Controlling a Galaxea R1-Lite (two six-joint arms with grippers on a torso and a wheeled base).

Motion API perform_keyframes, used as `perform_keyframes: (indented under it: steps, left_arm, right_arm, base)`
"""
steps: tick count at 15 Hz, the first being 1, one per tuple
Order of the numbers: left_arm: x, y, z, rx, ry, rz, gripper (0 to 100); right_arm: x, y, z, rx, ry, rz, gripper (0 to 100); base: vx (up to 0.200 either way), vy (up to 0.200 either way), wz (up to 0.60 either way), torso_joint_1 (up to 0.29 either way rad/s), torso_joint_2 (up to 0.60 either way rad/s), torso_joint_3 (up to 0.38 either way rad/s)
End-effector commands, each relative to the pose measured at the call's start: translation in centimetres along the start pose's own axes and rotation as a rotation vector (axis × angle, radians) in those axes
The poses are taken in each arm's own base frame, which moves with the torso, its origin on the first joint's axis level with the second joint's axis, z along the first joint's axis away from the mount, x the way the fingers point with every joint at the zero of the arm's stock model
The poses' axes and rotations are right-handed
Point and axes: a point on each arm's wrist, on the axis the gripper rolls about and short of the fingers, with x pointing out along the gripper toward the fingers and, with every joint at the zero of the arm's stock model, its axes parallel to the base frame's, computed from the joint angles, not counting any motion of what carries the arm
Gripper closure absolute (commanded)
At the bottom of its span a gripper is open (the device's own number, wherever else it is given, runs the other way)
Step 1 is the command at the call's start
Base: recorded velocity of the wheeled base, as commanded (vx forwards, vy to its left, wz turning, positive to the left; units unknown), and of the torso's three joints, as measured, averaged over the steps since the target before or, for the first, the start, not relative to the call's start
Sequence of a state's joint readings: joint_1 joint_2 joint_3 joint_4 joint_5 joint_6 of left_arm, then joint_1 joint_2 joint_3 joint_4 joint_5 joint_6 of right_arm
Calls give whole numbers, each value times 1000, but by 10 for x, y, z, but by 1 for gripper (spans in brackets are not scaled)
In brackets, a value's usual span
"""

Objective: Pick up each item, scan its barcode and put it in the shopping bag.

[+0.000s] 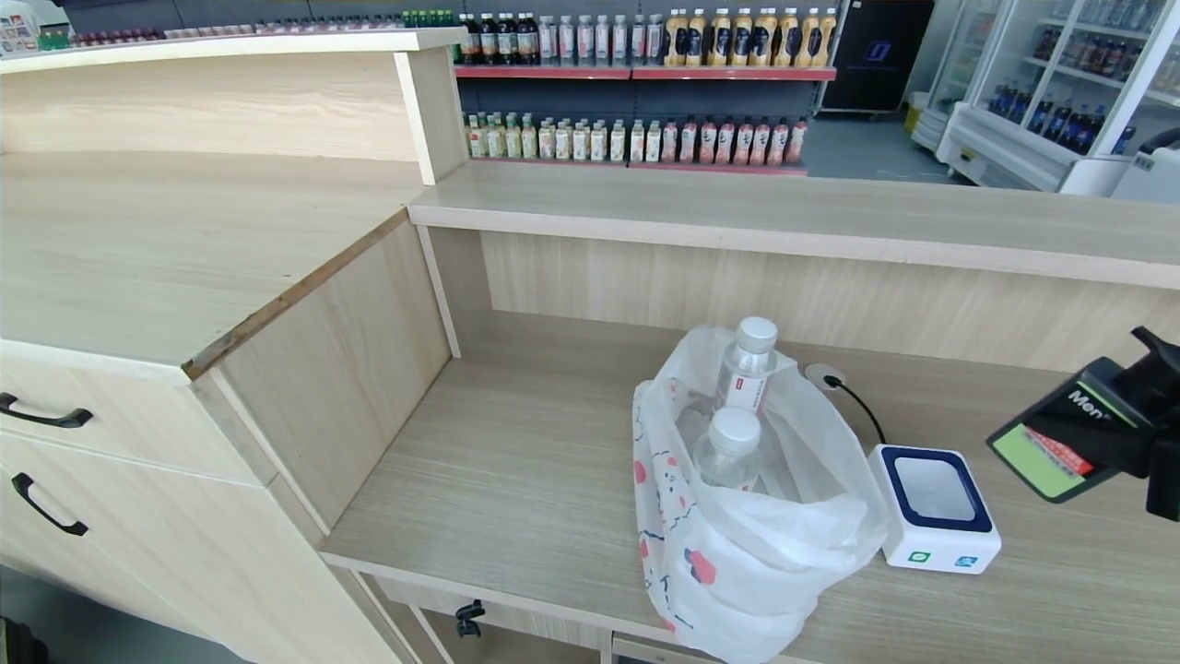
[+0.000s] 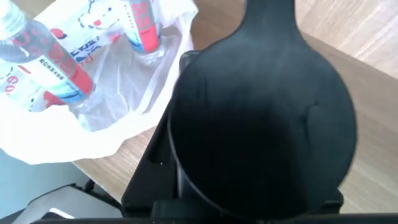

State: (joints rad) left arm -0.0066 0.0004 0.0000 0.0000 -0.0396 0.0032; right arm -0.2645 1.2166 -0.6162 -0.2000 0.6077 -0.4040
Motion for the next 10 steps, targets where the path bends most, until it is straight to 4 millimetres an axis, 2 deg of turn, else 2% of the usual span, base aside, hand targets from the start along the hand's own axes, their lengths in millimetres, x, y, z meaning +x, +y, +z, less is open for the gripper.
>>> perform_keyframes:
  steps: [1, 6, 8, 10]
  left_arm:
    - [0, 0, 0, 0, 1, 0, 0]
    - [0, 0, 0, 0, 1, 0, 0]
    - [0, 0, 0, 0, 1, 0, 0]
    - [0, 0, 0, 0, 1, 0, 0]
  right_arm:
    - [18, 4, -12, 22, 47, 72, 100]
    - [58, 7, -18, -9, -7, 233, 100]
    - [64, 7, -18, -12, -17, 259, 100]
    - [83, 10, -22, -26, -20, 305, 100]
  base:
    - [0, 0, 0, 0, 0, 0]
    - [0, 0, 0, 0, 0, 0]
    - [0, 0, 0, 0, 0, 0]
    - [0, 0, 0, 0, 0, 0]
